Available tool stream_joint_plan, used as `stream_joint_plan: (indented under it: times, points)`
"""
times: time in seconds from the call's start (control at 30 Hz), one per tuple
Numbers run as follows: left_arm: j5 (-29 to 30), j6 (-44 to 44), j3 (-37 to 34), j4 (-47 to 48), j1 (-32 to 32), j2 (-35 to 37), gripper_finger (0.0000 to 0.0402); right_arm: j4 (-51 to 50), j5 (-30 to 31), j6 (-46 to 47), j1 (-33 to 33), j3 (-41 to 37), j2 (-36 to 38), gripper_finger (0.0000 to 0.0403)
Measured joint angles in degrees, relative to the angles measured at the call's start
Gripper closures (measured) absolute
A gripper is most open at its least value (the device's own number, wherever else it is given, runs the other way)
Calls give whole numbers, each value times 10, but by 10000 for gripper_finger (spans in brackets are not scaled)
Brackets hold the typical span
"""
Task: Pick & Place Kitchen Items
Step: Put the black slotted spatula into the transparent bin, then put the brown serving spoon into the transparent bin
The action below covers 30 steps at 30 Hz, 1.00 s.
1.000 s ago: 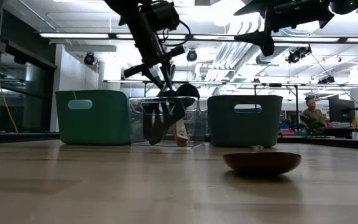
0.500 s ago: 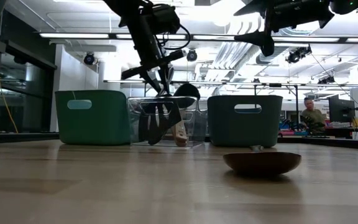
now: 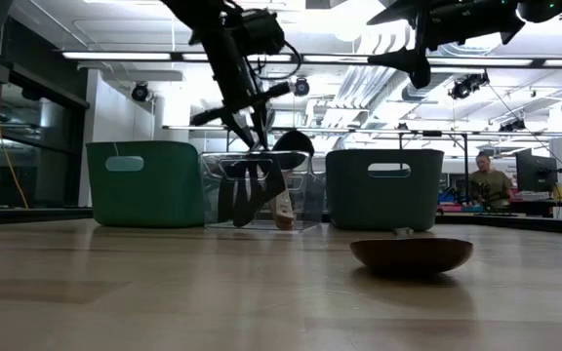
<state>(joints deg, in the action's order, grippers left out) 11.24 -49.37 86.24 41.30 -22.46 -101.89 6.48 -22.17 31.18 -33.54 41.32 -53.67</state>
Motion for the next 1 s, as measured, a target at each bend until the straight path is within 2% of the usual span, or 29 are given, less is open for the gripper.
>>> stream_joint_plan:
  times: [0.23, 0.43, 0.57, 0.77, 1.0]
  points:
    - [-4, -7, 0, -12, 0, -30, 330, -1, 0, 0, 0, 0, 0, 97]
    - [-3, -2, -1, -10, 0, -32, 267, -3, -2, 2, 0, 0, 0, 97]
    - [-3, 2, -1, -12, 0, -32, 246, -3, -2, 2, 0, 0, 0, 97]
    - [-11, 13, 10, 0, 0, -29, 240, -3, -4, 2, 0, 0, 0, 97]
    - [-12, 43, 81, 65, 1, -28, 239, -3, -5, 1, 0, 0, 0, 97]
